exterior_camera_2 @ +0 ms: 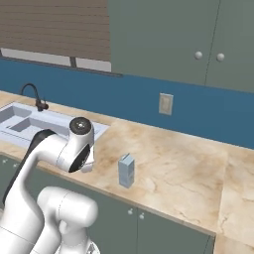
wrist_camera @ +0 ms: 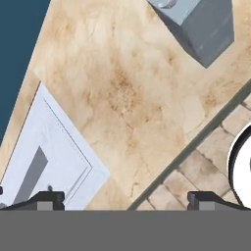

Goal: Gather the eggs and milk located in the vicinity of the sink area and place them right next to the bowl.

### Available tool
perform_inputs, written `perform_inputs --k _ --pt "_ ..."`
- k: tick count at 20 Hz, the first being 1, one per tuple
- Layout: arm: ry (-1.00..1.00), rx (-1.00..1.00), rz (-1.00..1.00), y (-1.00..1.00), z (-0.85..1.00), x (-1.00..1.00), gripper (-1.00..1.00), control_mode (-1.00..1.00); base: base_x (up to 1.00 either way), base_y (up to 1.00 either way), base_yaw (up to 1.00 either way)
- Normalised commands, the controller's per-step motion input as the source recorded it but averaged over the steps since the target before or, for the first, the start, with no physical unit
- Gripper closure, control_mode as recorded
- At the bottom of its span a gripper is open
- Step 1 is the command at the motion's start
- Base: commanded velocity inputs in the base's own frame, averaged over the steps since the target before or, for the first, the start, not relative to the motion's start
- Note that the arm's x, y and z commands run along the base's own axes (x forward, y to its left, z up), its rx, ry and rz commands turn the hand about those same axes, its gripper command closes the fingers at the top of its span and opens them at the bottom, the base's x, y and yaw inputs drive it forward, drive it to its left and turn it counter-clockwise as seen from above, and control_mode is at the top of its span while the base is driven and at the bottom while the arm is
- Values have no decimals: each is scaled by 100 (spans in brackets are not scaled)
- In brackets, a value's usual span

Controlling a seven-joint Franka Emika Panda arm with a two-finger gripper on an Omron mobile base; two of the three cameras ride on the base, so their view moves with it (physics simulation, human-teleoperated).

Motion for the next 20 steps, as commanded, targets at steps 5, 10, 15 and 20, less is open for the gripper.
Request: perform_inputs --k 5,10,15,20 --pt "0 0 0 0 0 0 -100 100 0 -31 -10" --pt "0 0 0 0 0 0 -100 100 0 -34 -1" --pt "-2 0 0 -11 0 0 -100 -100 0 -17 0" --pt "-2 -9 2 -16 -2 -3 -100 -100 0 0 0"
